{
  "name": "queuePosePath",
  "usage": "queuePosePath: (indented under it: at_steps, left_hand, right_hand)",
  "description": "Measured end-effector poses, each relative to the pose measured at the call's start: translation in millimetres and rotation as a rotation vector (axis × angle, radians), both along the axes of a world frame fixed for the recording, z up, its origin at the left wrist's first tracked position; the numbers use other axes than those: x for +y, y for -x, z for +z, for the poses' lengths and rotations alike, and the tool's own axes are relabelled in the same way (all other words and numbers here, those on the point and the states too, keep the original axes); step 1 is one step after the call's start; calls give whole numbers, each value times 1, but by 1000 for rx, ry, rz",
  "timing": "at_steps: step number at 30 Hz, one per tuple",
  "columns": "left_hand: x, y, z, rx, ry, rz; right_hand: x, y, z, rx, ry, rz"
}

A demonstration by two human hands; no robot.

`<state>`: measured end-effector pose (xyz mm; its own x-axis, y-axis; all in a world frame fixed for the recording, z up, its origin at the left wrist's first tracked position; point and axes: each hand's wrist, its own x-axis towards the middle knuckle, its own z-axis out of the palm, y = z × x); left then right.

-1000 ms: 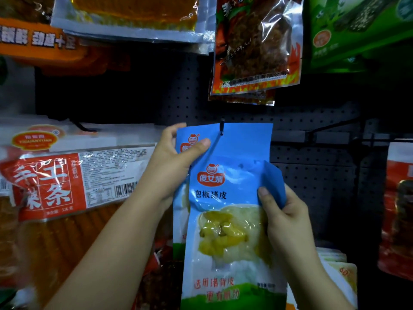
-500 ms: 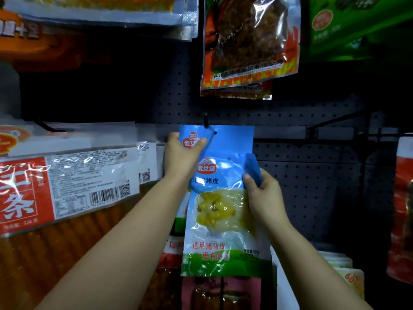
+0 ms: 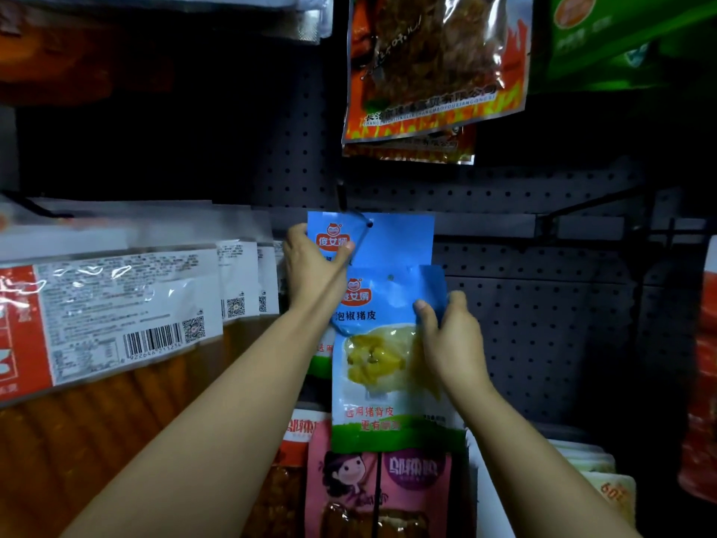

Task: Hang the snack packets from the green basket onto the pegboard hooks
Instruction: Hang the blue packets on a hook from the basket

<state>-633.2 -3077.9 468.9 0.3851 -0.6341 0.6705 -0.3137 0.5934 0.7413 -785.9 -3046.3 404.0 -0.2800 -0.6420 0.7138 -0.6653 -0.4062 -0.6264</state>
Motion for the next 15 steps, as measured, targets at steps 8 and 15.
queuePosePath:
  at_steps: [8, 15]
  left_hand:
    - [41, 1, -22, -151, 86, -78]
    - [95, -10, -19, 173, 58, -495]
  right_hand:
    - [37, 5, 4, -160, 64, 244]
    - [86, -8, 16, -372, 172, 523]
